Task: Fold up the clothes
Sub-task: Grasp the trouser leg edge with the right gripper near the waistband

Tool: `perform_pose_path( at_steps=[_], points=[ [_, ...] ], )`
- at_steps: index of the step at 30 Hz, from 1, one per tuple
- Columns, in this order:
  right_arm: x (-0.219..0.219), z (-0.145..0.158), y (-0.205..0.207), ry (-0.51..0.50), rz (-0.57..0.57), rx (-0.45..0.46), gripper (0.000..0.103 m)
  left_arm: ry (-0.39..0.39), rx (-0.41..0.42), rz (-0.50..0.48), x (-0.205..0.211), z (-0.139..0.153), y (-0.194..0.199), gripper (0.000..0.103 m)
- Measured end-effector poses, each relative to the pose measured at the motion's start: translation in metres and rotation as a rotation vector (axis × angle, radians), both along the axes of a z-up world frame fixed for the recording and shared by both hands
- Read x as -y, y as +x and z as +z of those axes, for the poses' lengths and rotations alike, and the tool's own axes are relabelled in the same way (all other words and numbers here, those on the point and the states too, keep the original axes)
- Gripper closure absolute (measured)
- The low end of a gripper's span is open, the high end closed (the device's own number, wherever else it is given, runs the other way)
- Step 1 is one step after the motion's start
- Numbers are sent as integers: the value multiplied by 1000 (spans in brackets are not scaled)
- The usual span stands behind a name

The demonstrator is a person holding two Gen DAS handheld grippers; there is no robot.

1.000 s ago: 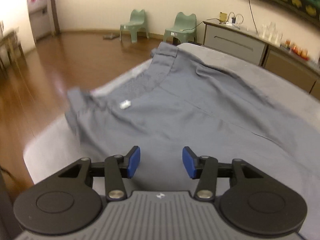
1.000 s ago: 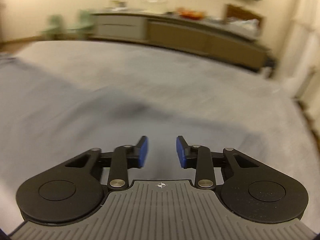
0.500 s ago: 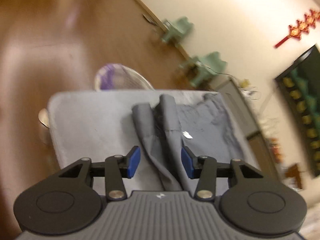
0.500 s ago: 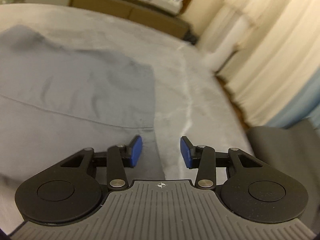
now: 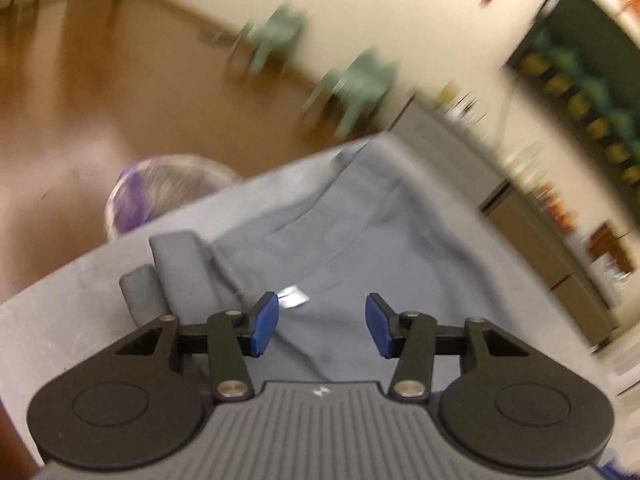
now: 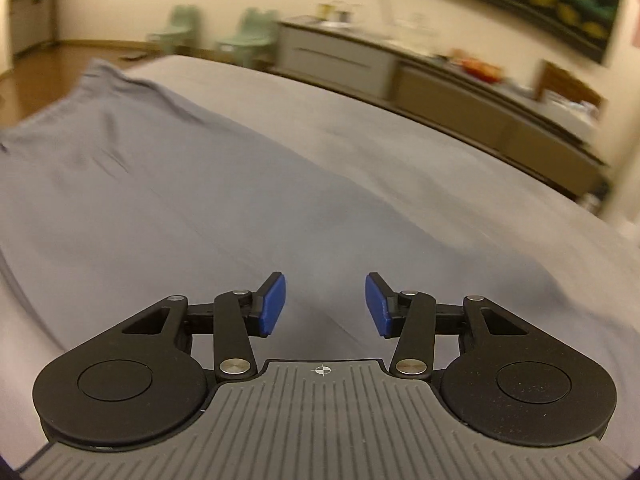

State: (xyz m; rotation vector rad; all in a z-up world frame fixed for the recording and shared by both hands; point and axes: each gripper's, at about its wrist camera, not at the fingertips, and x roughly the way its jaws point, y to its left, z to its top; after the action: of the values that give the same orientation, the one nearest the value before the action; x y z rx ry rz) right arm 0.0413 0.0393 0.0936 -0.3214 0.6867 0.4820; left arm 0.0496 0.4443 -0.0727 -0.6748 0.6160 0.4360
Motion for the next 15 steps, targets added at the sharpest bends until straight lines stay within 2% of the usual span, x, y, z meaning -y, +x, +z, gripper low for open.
perform_pose_path(
  at_steps=[2, 4, 6, 10, 13, 15],
  points=[
    [-47, 19, 14, 11, 80, 0, 47, -42, -48, 7, -10, -13, 8, 65],
    [-92, 43, 18, 2, 164, 17, 43, -84, -95, 14, -20, -27, 14, 65],
    [-140, 57, 13, -18, 258, 49, 40, -109, -80, 24, -18, -29, 3, 65],
    [-241, 71, 11, -60, 428, 121, 41, -170, -57, 40, -19, -36, -8, 65],
    [-321, 67, 20, -66, 469, 92, 59, -176, -48, 32, -21, -38, -10, 65],
    [-368, 58, 32, -60, 458, 50, 93, -181, -42, 27, -22, -40, -11, 65]
  ],
)
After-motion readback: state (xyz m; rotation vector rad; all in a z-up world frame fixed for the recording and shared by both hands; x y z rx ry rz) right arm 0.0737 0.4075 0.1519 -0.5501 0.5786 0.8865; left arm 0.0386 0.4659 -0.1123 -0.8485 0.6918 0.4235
